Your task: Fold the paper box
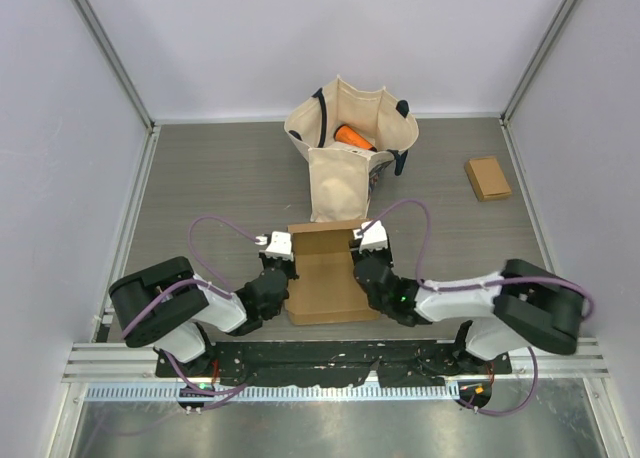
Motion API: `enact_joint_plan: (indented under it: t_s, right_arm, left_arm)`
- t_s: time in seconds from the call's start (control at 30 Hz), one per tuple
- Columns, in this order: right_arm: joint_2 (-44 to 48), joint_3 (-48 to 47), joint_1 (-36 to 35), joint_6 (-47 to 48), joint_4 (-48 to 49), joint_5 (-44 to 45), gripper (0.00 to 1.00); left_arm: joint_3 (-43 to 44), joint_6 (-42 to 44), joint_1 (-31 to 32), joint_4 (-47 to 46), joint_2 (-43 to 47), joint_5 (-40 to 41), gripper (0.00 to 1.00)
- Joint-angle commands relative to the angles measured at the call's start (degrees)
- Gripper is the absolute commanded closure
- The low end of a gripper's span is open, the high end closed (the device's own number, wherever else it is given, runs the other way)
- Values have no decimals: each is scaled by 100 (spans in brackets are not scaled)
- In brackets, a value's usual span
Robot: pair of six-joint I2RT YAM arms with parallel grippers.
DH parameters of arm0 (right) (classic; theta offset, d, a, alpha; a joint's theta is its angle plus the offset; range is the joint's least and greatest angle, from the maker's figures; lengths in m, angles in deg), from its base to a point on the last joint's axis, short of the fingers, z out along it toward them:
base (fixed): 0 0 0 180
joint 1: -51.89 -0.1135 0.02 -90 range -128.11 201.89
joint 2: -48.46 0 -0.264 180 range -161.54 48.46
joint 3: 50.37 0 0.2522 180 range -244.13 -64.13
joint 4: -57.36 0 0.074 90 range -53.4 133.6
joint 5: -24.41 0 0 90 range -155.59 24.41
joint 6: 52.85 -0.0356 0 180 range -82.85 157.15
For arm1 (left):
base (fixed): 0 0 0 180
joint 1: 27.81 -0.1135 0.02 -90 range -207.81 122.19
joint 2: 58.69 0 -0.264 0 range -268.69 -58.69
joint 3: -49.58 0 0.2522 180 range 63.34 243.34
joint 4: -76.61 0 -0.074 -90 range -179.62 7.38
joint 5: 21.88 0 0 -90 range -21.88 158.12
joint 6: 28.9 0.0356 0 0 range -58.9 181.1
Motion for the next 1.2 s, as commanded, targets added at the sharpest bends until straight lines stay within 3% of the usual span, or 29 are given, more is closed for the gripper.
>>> enact_joint_plan:
  t_s: [0.0,0.13,0.2,0.27,0.3,0.33,0.47,0.7,0.83,0.9,1.0,1.1,1.13,1.17]
  right_arm:
    - [1415,137,11,-1070,-1538,-1043,50]
    - [2376,269,64,-1502,-2483,-1738,46]
    - [2754,348,134,-1879,-2947,-2288,35]
    - [3072,279,826,-2809,-3378,-3194,23]
    - [3055,269,1281,-3091,-3912,-4564,23]
    - [3090,261,1773,-3425,-4161,-5030,26]
    - [3537,488,2005,-3647,-4655,-6193,25]
    - [3486,1121,3094,-3568,-3962,-7433,29]
    - [2898,1262,3316,-3639,-3698,-7575,37]
    - [2486,1473,3316,-3944,-2725,-7987,41]
    - [1924,1719,3316,-4516,-1493,-8541,57]
    - [1745,1719,3325,-4807,-1228,-8639,75]
    - [1797,1711,3325,-5008,-1323,-8578,84]
    - [1850,1650,3325,-5106,-1620,-8525,90]
  left_arm:
    - [96,124,37,-185,-30,113,100]
    - [105,115,46,-185,-39,104,100]
    - [113,133,37,-167,-39,112,100]
    - [122,150,37,-141,-30,121,100]
    - [131,168,37,-115,-13,139,100]
    - [157,159,37,-27,14,156,100]
    - [210,133,37,114,49,200,100]
    - [236,71,37,254,49,227,100]
    - [280,36,46,448,110,306,100]
    - [307,-60,37,666,189,314,100]
    - [447,-192,37,983,329,280,100]
    - [657,-508,46,1797,750,297,86]
    - [728,-639,46,2115,944,323,70]
    - [807,-1119,46,2527,1154,315,60]
